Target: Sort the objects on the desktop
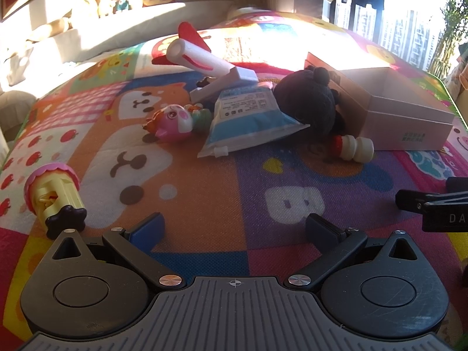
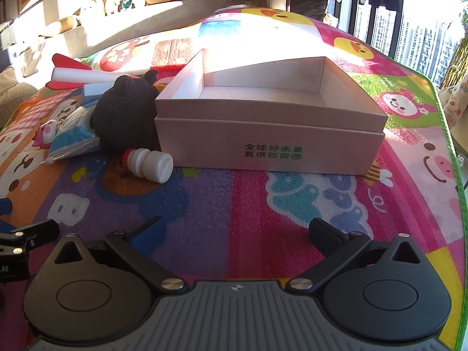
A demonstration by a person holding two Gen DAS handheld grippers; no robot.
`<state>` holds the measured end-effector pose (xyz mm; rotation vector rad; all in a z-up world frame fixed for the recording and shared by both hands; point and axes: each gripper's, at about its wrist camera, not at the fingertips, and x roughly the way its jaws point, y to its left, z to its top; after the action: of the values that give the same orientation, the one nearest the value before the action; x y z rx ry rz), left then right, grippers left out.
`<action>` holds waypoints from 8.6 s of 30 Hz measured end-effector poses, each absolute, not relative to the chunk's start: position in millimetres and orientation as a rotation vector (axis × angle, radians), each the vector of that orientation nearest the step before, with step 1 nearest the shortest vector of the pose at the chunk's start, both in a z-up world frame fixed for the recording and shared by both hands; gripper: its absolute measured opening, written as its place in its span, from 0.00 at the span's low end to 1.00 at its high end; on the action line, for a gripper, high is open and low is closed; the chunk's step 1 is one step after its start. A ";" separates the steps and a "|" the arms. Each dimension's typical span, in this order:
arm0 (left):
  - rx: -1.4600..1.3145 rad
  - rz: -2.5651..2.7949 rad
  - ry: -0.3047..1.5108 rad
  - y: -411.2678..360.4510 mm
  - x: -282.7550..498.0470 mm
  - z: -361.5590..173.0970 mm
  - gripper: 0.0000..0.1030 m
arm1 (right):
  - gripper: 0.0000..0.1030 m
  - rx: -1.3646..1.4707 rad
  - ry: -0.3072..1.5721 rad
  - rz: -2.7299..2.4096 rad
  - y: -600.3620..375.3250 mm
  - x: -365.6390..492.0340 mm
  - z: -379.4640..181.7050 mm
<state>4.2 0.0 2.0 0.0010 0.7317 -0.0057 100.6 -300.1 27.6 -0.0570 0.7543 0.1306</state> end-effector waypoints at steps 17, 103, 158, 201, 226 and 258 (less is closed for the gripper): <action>0.015 0.017 0.588 36.3 -25.0 42.9 1.00 | 1.00 -0.038 0.730 0.151 -304.5 89.1 27.1; -0.101 -0.152 0.654 43.9 -15.4 11.1 1.00 | 0.27 -0.089 0.776 0.448 -275.1 71.6 52.1; 0.053 -0.125 0.601 18.6 5.3 14.3 0.99 | 0.43 -0.091 0.709 0.347 -260.8 95.6 54.1; 0.033 -0.301 0.536 4.6 67.8 40.7 0.95 | 0.59 0.046 0.612 0.261 -324.7 169.0 91.4; -0.153 -0.176 0.525 70.3 26.8 13.7 0.99 | 0.81 0.042 0.628 0.542 -207.4 240.3 70.8; 0.119 -0.253 0.521 1.5 91.4 29.9 0.77 | 1.00 -0.018 0.532 0.304 -270.4 99.6 44.9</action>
<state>91.4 1.5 29.9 0.1189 0.5210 -0.2525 99.6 -270.4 44.9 -0.0184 0.5324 0.3040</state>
